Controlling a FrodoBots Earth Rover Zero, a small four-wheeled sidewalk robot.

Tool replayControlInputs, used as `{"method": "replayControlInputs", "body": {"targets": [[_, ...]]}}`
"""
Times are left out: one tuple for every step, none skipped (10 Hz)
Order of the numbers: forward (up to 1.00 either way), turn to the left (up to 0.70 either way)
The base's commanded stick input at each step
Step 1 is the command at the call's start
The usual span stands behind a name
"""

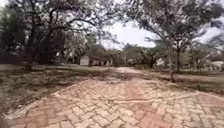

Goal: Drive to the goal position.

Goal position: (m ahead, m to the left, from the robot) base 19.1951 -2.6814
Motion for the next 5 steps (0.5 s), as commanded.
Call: {"method": "replayControlInputs", "body": {"targets": [[0.7,0.0],[0.7,0.0],[0.7,0.0],[0.7,0.0],[0.7,0.0]]}}
